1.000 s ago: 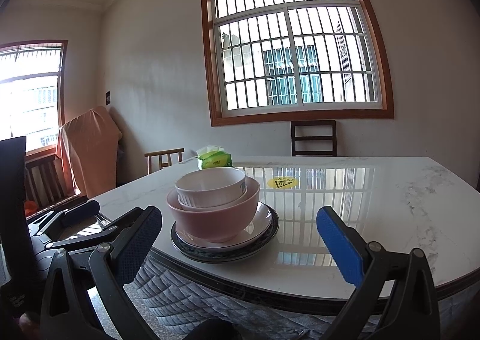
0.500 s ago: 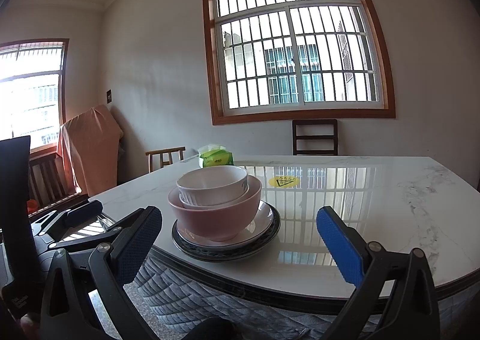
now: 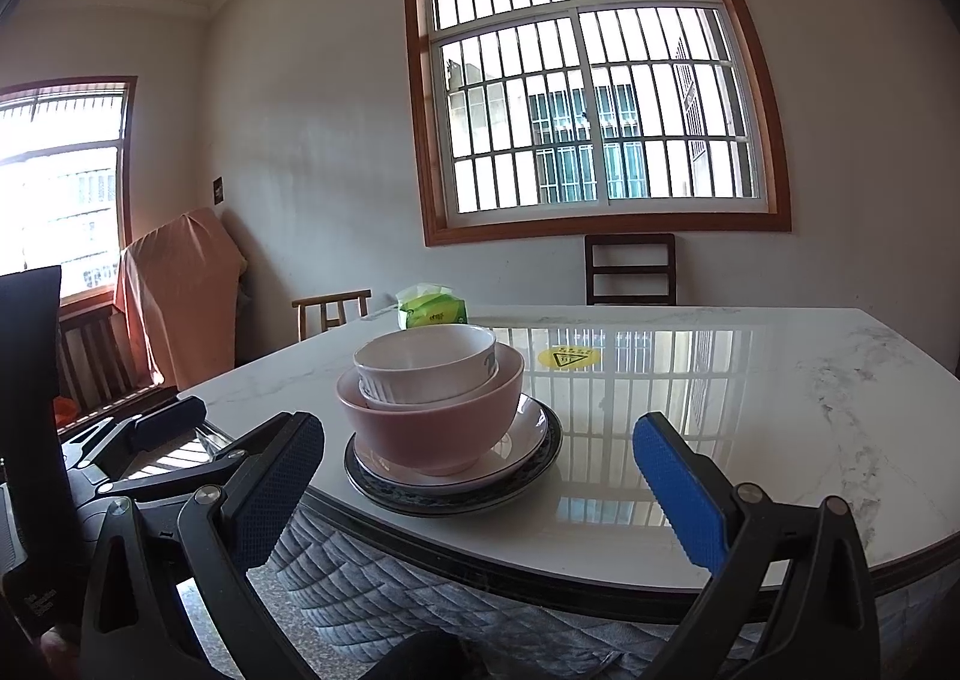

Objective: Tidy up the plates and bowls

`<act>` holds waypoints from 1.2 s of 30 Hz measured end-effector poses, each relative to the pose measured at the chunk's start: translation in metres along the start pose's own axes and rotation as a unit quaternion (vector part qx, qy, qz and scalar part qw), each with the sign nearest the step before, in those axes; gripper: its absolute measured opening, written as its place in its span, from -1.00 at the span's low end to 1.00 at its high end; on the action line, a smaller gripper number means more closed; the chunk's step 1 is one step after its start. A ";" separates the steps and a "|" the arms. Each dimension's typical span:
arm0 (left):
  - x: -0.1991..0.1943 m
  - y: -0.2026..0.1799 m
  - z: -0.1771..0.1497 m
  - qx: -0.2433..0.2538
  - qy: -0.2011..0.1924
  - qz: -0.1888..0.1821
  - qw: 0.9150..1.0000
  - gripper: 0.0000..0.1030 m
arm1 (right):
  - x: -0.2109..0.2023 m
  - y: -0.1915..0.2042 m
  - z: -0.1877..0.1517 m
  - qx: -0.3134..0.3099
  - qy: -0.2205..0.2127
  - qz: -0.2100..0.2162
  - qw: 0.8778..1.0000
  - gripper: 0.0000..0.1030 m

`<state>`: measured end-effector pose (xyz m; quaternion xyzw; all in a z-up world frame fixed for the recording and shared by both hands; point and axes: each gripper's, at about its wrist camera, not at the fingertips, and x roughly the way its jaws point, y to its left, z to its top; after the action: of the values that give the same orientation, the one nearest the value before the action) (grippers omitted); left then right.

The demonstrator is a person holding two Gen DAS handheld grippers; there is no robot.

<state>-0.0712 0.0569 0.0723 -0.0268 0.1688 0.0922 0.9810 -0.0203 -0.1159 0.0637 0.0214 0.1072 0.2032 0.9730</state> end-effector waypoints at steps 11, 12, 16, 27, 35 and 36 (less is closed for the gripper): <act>0.002 0.000 -0.001 0.002 0.002 0.000 1.000 0.61 | 0.000 -0.001 -0.001 0.000 0.000 0.000 1.000 0.99; 0.002 0.000 -0.001 0.001 0.002 -0.001 1.000 0.61 | 0.000 -0.001 -0.001 0.000 0.000 0.000 1.000 0.99; 0.002 0.000 -0.001 0.001 0.003 -0.001 1.000 0.61 | 0.000 -0.001 0.000 0.000 0.000 0.000 1.000 0.99; 0.001 0.001 -0.001 0.002 0.003 0.000 1.000 0.61 | -0.001 -0.002 -0.003 -0.001 0.003 0.000 1.000 0.99; 0.002 0.001 -0.001 0.002 0.004 -0.001 1.000 0.61 | 0.001 -0.001 -0.004 -0.002 0.004 0.001 1.000 0.99; 0.002 0.001 -0.001 0.002 0.005 0.000 1.000 0.61 | 0.000 -0.001 -0.003 -0.002 0.003 0.001 1.000 0.99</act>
<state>-0.0700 0.0578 0.0705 -0.0254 0.1734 0.0919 0.9802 -0.0201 -0.1169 0.0602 0.0186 0.1099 0.2042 0.9726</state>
